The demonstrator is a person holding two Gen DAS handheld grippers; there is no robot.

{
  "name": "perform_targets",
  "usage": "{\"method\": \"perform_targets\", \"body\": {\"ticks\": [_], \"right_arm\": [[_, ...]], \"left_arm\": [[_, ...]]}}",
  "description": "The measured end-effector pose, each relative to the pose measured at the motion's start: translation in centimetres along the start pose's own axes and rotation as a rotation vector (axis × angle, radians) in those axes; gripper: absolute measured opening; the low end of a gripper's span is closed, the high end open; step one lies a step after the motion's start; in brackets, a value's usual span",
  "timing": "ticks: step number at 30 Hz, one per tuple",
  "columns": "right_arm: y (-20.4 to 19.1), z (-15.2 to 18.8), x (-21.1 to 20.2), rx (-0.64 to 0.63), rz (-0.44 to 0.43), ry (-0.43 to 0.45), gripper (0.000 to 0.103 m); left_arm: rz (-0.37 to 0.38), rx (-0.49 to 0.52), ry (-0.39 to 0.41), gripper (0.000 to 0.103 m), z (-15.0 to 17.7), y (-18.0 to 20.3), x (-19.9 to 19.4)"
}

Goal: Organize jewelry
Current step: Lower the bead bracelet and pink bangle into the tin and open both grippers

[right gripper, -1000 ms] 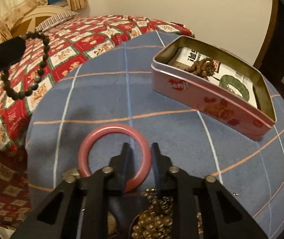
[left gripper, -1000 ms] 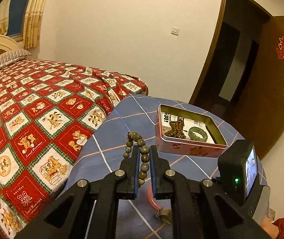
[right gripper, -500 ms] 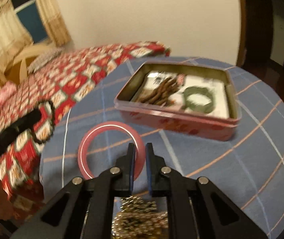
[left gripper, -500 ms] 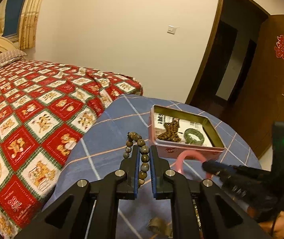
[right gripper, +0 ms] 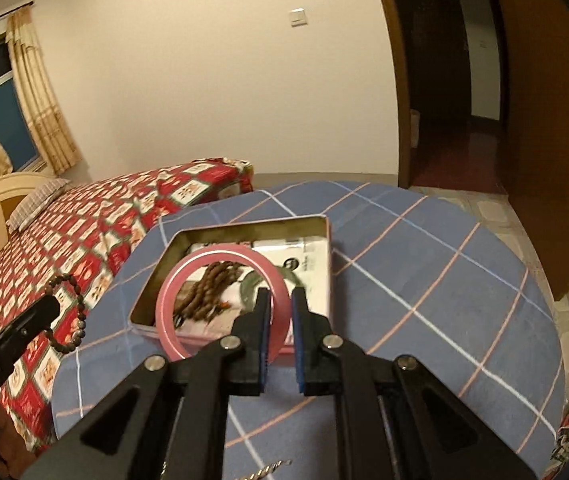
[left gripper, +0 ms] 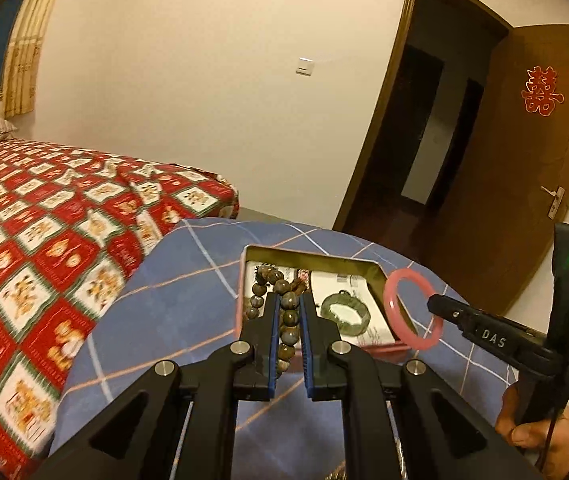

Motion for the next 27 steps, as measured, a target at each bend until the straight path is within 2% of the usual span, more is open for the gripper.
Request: {"method": "perform_targets", "body": {"ticks": [12,18,27], "right_arm": [[1.2,-2.1,5.1,-0.001,0.069,-0.018,0.013],[1.3,-2.4,7.0,-0.019,0.091,-0.037,0.013],[1.5,-2.4,8.9,-0.025,0.102,-0.068,0.013]], "left_arm": [[0.024,0.048,-0.060,0.009,-2.5,1.6,8.0],[0.013,0.053,-0.114,0.009,-2.3,1.4,11.3],[-0.018,0.073,-0.162,0.009,-1.6,1.6,13.9]]}}
Point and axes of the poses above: each gripper's, at about its wrist camera, not at the fingertips, and x roughly the way its jaws point, y to its right, z to its underside, the point moved 2 cm from there along x, roughly the way its jaws point, and after that the axes turned 3 degrees about -y, right-handed, at the moved point
